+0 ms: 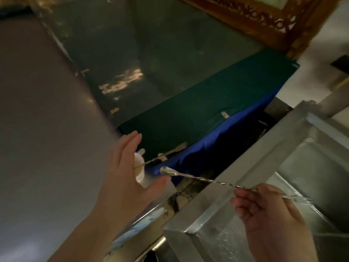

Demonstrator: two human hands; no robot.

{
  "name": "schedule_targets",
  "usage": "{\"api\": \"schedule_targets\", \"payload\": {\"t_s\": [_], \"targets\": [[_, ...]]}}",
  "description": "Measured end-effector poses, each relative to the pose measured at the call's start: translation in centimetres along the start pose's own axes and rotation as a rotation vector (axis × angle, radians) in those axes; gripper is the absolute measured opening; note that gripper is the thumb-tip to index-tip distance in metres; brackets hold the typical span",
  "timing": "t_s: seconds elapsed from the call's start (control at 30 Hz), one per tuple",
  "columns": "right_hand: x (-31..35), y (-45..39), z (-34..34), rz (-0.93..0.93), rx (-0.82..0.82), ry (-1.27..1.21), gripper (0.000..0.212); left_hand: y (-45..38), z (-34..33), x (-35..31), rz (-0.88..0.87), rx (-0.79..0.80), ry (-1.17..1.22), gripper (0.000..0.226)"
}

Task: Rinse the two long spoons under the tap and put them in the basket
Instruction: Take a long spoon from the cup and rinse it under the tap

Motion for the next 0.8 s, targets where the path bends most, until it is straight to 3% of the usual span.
{"api": "schedule_targets", "payload": {"t_s": [0.13,0.3,0.57,0.8], "targets": [[4.6,0.3,4.6,0.055,-0.063,-0.062,0.027,-0.7,0.5,-8.4,-0.233,-0.049,-0.036,0.091],[10.7,0.5,12.4,0.108,-0.217,-0.116,0.030,-1.0,-1.5,-17.6,-0.386,-0.006,-0.039,0.085],[18.2,1.8,25.6,0.336,-0.447,-0.326,0.028,1.8,-13.1,-30.5,-0.575,0.227,0.040,0.080],[21.0,1.9,35.4,0.443,-0.590,-0.355,0.022,4.1,-22.5,-40.1,-0.726,0.381,0.106,0.078]]}}
Point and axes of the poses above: each hand's wrist, its own y-axis away from the middle knuckle, its own z-axis out of the back of the hand, x = y × z, the point moved 10 cm from there along -y, towards the middle knuckle, and after that the axes turned 10 degrees about -y, right-handed, at the moved point
